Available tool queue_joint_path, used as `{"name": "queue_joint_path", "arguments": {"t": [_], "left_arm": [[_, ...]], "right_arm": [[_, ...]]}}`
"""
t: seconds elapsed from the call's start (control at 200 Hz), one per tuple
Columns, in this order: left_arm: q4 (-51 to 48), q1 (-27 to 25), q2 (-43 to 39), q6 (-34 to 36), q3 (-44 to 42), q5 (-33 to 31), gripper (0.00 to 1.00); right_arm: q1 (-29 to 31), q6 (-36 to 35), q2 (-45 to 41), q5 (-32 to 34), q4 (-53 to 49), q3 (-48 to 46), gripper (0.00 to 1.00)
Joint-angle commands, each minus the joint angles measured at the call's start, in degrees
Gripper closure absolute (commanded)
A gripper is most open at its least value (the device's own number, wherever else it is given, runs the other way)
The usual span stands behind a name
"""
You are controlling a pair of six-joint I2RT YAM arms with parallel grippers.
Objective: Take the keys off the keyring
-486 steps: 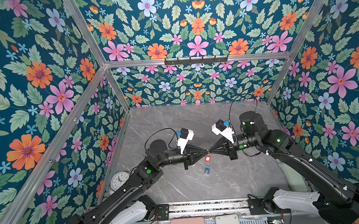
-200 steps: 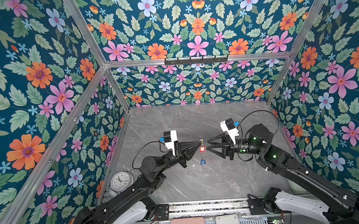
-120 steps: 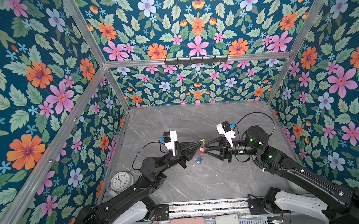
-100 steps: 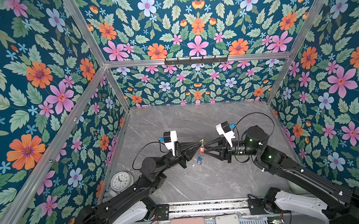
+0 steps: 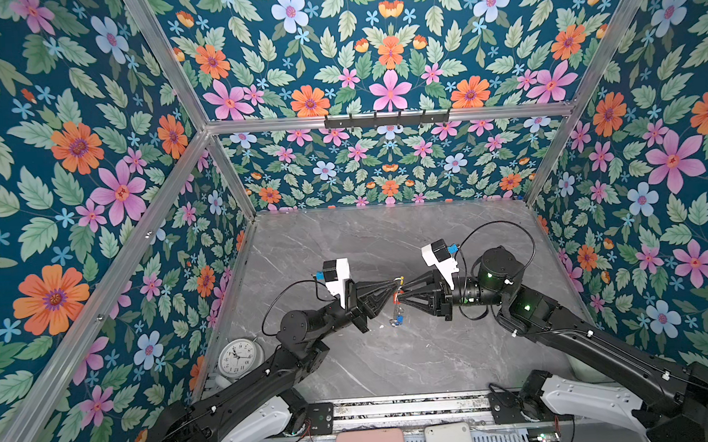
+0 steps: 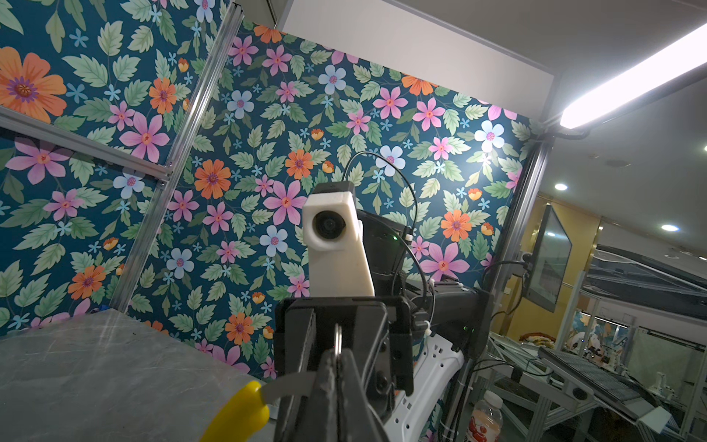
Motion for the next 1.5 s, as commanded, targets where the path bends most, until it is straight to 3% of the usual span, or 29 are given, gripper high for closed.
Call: {"name": "queue_joint_path", "arguments": {"t": [0.0, 0.195, 0.565, 1.055, 1.495], "left_arm": [[3.1, 0.1, 0.2, -0.4, 0.0, 0.6, 1.00], [3.5, 0.1, 0.4, -0.6, -0.1, 0.5, 1.00], [2.7, 0.1, -0.4, -0.2, -0.7, 0.4, 1.00], [-8.0, 0.1, -5.7, 4.7, -1.1, 0.6, 1.00], [-10.1, 0.1, -6.7, 5.1, -0.8, 4.7, 1.00]], "right_arm": [[0.2, -0.9, 0.4, -0.1, 2.5, 0.7, 0.74], [0.5, -0.9, 1.1, 0.0, 2.3, 0.7, 0.77], [0.5, -2.5, 0.6, 0.5, -1.6, 1.1, 1.00], [0.6, -10.5, -0.5, -2.1, -18.7, 6.4, 1.00], [-0.7, -15.9, 0.5, -2.4, -28.7, 12.8, 1.00]]}}
